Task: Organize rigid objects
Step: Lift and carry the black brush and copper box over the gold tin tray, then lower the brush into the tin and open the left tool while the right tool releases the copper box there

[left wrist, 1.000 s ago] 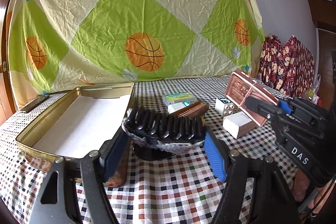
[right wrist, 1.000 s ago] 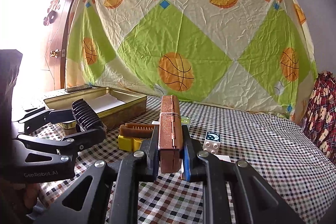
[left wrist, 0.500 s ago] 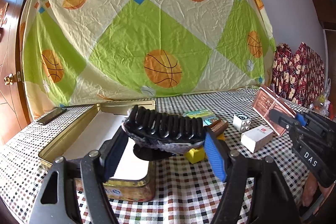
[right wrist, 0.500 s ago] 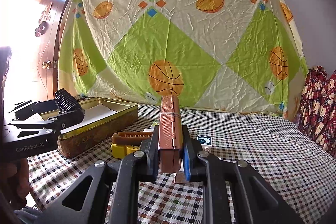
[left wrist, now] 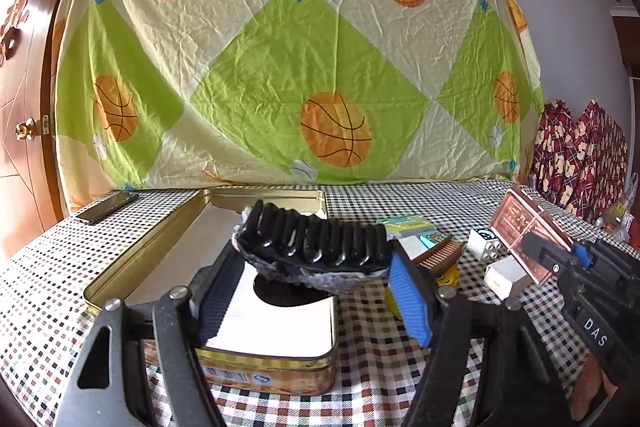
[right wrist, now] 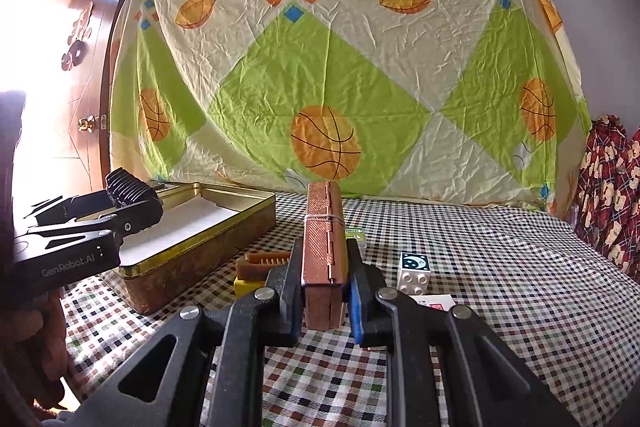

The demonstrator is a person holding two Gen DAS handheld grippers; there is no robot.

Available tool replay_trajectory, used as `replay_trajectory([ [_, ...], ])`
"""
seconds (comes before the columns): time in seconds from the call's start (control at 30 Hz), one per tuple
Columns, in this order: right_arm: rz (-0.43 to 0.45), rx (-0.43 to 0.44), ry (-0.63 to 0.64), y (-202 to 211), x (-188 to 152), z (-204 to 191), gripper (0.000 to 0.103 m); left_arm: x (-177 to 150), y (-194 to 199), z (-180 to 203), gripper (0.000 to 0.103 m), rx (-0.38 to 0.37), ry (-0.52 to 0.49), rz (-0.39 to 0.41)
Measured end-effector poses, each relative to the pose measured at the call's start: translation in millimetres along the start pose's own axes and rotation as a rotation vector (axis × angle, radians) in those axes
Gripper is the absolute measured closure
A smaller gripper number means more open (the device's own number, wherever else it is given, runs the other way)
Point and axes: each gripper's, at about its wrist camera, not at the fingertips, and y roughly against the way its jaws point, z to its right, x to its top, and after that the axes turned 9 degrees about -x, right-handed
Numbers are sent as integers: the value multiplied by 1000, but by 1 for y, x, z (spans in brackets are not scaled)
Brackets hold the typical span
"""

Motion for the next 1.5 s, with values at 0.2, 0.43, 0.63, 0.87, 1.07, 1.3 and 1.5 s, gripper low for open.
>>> replay_trajectory([
  [0.2, -11, 19, 15, -2, 1, -14, 84, 0, 0, -9, 31, 8, 5, -2],
  [0.43, -24, 41, 28, -6, 3, -28, 84, 1, 0, -19, 31, 21, 19, -7],
  [0.63, -35, 57, 43, -8, 3, -41, 84, 1, 2, -30, 31, 41, 34, -9],
  [0.87, -43, 101, 65, -12, 6, -59, 84, 0, 3, -44, 31, 56, 54, -21],
  [1.07, -59, 135, 62, -17, 9, -68, 84, 0, 3, -55, 31, 71, 70, -32],
  [1.3, -65, 166, 77, -18, 10, -80, 84, 1, 3, -67, 31, 90, 86, -43],
  [1.5, -75, 194, 101, -19, 10, -89, 84, 3, 1, -73, 31, 97, 73, -55],
])
